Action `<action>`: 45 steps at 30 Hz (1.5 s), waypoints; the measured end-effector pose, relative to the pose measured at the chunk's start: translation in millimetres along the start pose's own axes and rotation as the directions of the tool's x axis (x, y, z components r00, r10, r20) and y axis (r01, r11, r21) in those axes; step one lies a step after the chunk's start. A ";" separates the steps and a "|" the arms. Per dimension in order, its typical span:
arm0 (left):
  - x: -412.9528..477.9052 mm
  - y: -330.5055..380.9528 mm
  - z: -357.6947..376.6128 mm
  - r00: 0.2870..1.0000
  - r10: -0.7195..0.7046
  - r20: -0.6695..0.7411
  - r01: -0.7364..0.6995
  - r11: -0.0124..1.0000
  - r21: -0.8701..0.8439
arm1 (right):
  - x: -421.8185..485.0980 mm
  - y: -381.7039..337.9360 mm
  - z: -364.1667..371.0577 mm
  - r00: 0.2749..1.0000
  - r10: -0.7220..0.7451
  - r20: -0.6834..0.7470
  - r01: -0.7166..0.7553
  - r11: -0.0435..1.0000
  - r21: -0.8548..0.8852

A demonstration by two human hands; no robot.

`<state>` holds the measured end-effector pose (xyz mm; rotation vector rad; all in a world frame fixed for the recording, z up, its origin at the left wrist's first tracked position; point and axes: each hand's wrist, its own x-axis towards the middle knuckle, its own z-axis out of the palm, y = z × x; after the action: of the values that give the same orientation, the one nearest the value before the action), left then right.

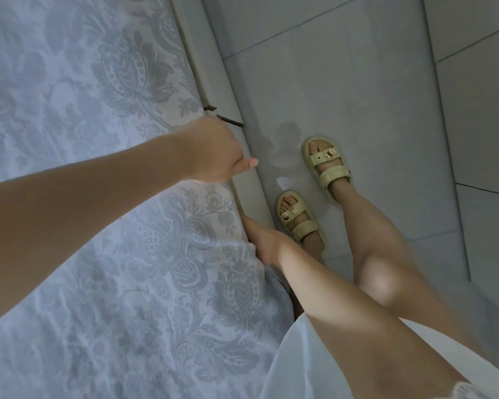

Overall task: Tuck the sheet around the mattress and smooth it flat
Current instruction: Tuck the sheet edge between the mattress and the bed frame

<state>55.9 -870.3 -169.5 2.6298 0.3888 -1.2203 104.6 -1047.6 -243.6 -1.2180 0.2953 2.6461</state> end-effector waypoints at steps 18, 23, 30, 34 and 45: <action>-13.7 129.7 46.1 0.984 0.140 0.109 -0.160 0.968 0.194 | -86.5 108.2 -51.8 0.943 -0.300 -0.142 0.312 0.948 0.069; -11.4 141.5 35.0 0.957 0.042 0.288 -0.113 0.965 0.235 | -67.1 110.2 -23.6 0.951 -0.308 0.009 0.305 0.946 0.113; -21.5 134.0 31.3 0.963 -0.153 0.220 0.150 0.988 0.032 | -15.4 119.6 -19.8 0.972 -0.231 0.051 0.229 0.973 0.035; -25.7 133.1 50.7 0.985 -0.034 -0.168 0.028 0.999 -0.038 | -5.1 153.4 -41.1 0.994 -0.104 0.046 0.098 0.988 0.118; -44.9 219.4 103.0 0.968 0.190 -0.165 -0.192 0.981 0.000 | -63.7 248.3 -84.4 0.917 -0.290 -0.274 0.328 0.939 0.105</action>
<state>26.1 -1114.7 -181.8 2.6898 0.1650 -0.9409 137.8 -1314.9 -225.9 -1.4240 0.3055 2.1616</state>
